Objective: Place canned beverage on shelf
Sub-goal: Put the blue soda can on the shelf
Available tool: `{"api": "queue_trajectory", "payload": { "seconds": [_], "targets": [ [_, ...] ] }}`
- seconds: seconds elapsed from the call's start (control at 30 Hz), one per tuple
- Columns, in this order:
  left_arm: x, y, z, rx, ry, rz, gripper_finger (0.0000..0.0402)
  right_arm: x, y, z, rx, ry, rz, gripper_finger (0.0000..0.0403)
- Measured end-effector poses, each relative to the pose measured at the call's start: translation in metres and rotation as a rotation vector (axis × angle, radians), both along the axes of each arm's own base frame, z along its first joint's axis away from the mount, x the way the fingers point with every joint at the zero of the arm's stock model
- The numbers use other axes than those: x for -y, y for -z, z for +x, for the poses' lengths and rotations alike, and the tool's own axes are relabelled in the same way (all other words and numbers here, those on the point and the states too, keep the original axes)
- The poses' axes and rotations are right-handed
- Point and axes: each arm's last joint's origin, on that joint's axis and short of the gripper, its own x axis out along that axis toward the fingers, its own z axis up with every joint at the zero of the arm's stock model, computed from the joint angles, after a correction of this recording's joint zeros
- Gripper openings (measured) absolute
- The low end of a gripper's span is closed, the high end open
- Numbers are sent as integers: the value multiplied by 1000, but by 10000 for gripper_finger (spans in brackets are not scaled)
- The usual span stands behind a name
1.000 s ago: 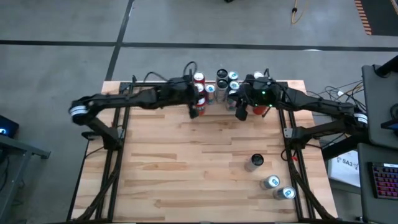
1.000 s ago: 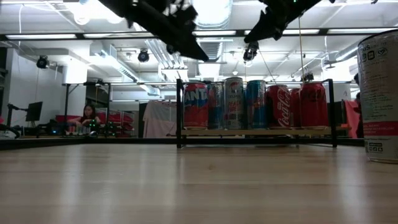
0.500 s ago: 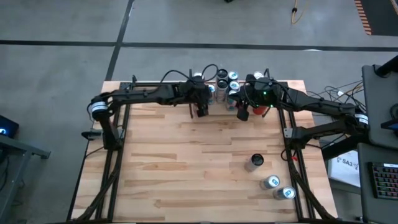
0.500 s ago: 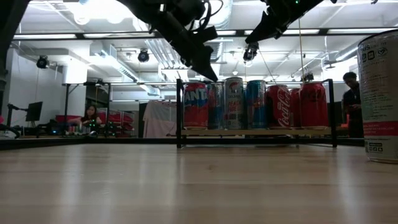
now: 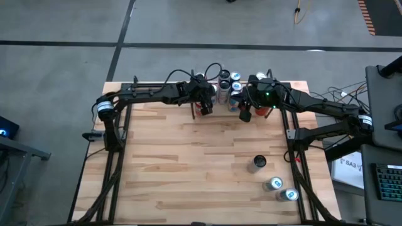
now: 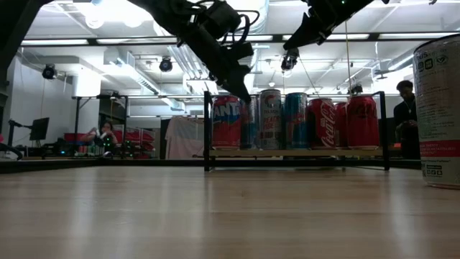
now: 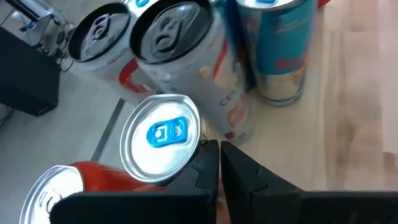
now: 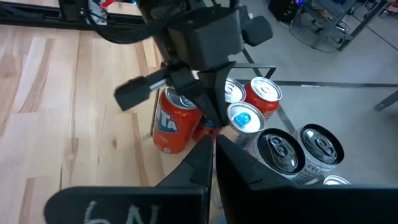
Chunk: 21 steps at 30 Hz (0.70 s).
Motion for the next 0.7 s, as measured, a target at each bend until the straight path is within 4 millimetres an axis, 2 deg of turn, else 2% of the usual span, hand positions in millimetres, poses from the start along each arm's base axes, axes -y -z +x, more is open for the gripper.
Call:
{"api": "queue_trajectory", "payload": {
  "seconds": [0.4, 0.7],
  "targets": [
    [-11, -1, -2, 25, -37, 5, 0, 0, -2, 1, 17, -7, -23, 9],
    [-20, -6, -2, 107, -73, 13, 0, 0, -2, 1, 13, -10, -27, 9]
  ]
}}
